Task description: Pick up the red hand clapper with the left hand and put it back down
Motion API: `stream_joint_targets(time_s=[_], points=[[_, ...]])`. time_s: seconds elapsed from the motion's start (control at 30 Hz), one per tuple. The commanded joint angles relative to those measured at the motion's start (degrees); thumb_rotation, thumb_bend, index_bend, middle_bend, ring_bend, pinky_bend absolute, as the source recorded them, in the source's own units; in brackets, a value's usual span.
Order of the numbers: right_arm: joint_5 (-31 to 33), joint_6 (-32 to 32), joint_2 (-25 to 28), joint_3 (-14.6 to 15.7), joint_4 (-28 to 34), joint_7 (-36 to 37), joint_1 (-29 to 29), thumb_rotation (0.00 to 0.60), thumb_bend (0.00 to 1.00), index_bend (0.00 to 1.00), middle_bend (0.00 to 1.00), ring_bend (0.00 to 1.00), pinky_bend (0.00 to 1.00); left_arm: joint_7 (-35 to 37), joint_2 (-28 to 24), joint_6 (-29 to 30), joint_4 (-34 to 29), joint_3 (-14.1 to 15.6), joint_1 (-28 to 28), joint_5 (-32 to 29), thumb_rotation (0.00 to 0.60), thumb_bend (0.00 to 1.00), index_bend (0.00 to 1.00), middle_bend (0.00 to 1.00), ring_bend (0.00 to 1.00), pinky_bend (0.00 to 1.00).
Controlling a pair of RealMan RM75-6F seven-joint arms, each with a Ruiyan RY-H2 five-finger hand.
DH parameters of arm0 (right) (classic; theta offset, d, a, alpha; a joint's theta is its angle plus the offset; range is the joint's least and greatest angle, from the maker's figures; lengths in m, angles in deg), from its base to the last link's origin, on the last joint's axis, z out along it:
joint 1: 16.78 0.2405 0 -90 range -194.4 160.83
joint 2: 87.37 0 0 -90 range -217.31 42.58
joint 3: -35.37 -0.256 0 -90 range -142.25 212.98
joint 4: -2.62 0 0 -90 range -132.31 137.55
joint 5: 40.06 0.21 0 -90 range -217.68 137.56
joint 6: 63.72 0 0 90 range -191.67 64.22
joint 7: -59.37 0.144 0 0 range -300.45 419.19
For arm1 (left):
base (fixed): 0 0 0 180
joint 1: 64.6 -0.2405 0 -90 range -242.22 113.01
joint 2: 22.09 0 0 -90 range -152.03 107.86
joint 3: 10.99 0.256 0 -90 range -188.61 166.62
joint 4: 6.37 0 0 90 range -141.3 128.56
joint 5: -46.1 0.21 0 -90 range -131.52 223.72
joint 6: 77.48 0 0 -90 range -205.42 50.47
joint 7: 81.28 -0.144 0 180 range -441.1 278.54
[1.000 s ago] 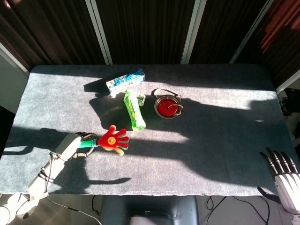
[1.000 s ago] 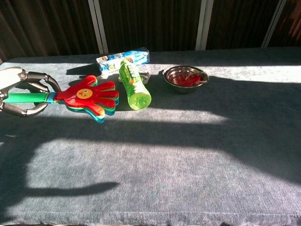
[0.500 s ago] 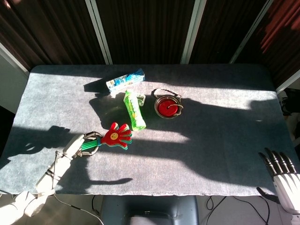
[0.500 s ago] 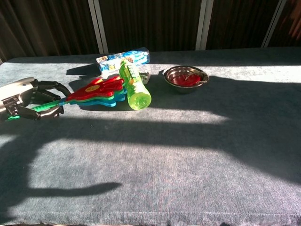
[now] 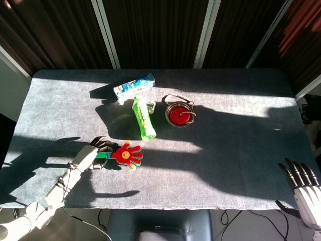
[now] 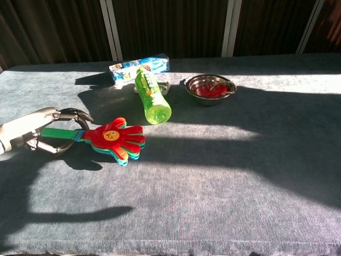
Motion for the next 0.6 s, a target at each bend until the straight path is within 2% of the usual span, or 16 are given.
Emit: stream_joint_targets(time_s=[0.03, 0.23, 0.4, 0.5, 0.6], points=[[0.0, 0.0, -0.1, 0.0, 0.0, -0.1, 0.0, 0.600, 0.14, 0.00, 0.00, 0.00, 0.00, -3.3, -0.5, 0.7, 0.2, 1.0, -0.2, 0.9, 0.600, 0.47, 0.17, 0.03, 0.00, 0.00], [-0.1, -0.1, -0.1, 0.1, 0.0, -0.3, 0.0, 0.600, 0.14, 0.00, 0.00, 0.00, 0.00, -9.8, -2.6, 1.0, -3.1, 1.3, -0.5, 1.0, 0.600, 0.43, 0.01, 0.00, 0.00, 0.00], [-0.2, 0.2, -0.1, 0.0, 0.0, -0.2, -0.1, 0.600, 0.14, 0.00, 0.00, 0.00, 0.00, -11.7, -5.4, 5.2, -8.0, 0.6, -1.5, 1.4, 0.600, 0.43, 0.00, 0.00, 0.00, 0.00], [-0.2, 0.4, 0.0, 0.0, -0.1, 0.0, -0.2, 0.600, 0.14, 0.00, 0.00, 0.00, 0.00, -15.2, -10.2, 9.8, -14.8, 0.9, -3.3, 2.4, 0.600, 0.42, 0.00, 0.00, 0.00, 0.00], [-0.2, 0.7, -0.1, -0.1, -0.1, -0.1, -0.3, 0.600, 0.14, 0.00, 0.00, 0.00, 0.00, -22.2, -17.8, 13.5, -25.6, 3.1, -7.0, 3.0, 0.600, 0.42, 0.00, 0.00, 0.00, 0.00]])
